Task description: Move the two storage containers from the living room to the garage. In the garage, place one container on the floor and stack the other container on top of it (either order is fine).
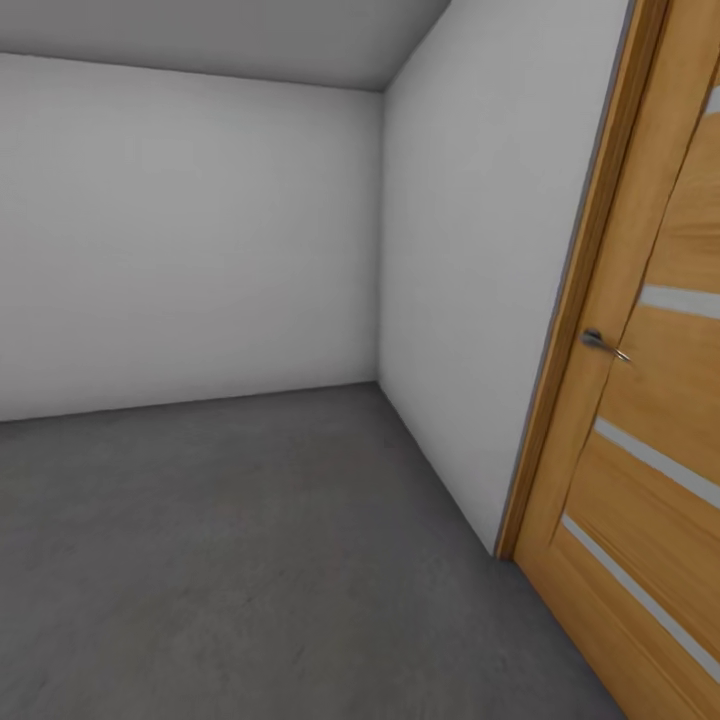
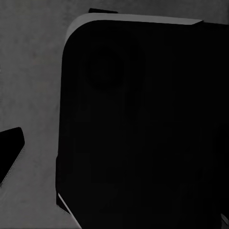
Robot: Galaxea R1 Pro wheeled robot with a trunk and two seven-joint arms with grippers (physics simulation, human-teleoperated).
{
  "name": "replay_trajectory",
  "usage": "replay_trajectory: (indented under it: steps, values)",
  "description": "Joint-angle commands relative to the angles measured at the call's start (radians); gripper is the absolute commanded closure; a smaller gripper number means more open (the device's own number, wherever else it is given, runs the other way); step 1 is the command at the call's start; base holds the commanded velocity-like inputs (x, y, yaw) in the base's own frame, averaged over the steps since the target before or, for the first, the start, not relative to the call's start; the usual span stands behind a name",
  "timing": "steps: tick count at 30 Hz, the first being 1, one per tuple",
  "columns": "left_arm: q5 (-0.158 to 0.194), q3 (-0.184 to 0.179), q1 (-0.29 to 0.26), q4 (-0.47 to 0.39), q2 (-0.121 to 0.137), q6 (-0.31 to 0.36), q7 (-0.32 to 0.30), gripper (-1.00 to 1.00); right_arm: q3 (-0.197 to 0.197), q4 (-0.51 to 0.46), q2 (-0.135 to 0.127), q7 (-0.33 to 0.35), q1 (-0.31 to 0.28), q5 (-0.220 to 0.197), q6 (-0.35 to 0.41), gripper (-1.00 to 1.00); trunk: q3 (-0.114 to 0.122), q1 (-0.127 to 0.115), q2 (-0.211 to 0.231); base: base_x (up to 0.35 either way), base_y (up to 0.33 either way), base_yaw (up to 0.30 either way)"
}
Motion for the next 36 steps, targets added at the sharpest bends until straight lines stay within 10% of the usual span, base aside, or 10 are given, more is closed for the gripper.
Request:
replay_trajectory:
  steps: [1, 36]
  values:
    - [0.010, 0.000, 0.000, 0.000, 0.000, -0.002, 0.000, -1.00, 0.008, 0.000, 0.000, -0.003, 0.000, -0.009, -0.003, -1.00, -0.001, 0.001, 0.000, 0.322, 0.000, -0.124]
    - [0.010, 0.000, 0.000, 0.000, 0.001, -0.002, 0.000, -1.00, 0.009, 0.000, 0.000, -0.003, 0.000, -0.008, -0.002, -1.00, -0.001, 0.001, 0.000, 0.322, 0.000, -0.155]
